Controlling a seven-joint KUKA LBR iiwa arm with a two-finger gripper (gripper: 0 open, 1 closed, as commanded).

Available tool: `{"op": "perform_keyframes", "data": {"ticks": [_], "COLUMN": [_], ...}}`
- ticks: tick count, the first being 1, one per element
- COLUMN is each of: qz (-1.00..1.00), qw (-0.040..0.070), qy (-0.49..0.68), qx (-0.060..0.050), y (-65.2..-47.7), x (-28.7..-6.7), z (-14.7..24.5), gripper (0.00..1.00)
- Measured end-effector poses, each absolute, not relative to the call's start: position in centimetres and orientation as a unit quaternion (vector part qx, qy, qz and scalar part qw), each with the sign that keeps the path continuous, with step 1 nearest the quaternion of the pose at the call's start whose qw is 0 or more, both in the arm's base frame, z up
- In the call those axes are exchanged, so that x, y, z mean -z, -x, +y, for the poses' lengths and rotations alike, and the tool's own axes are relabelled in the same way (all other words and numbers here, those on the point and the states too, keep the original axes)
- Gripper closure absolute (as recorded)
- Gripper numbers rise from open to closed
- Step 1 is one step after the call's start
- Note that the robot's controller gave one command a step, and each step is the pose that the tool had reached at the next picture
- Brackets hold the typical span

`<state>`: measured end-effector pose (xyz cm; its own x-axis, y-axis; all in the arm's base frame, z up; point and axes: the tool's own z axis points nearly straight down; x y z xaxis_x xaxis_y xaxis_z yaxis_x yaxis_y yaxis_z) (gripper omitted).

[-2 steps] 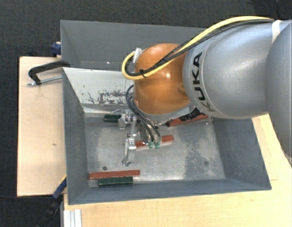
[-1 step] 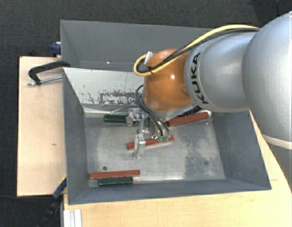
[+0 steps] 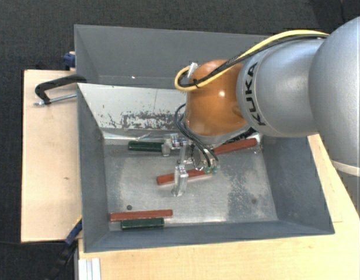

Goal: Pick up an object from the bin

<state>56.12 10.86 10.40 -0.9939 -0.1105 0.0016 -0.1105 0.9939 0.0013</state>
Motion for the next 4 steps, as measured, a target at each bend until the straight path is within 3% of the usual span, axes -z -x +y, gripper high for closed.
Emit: {"op": "perform_keyframes", "data": {"ticks": [1,2,3,4], "qz": [-0.999,-0.998,-1.000,-1.000], "qw": [0.000,-0.001,0.000,0.000], "qy": [-0.036,-0.069,-0.007,-0.007], "qx": [0.000,0.001,0.001,0.001], "y": [-56.5,-56.6,-55.2,-55.2], "x": [-10.6,-8.9,-7.1,-7.1], "z": [6.7,6.4,6.6,6.6], "gripper": [0.00,0.00,1.00,1.00]}}
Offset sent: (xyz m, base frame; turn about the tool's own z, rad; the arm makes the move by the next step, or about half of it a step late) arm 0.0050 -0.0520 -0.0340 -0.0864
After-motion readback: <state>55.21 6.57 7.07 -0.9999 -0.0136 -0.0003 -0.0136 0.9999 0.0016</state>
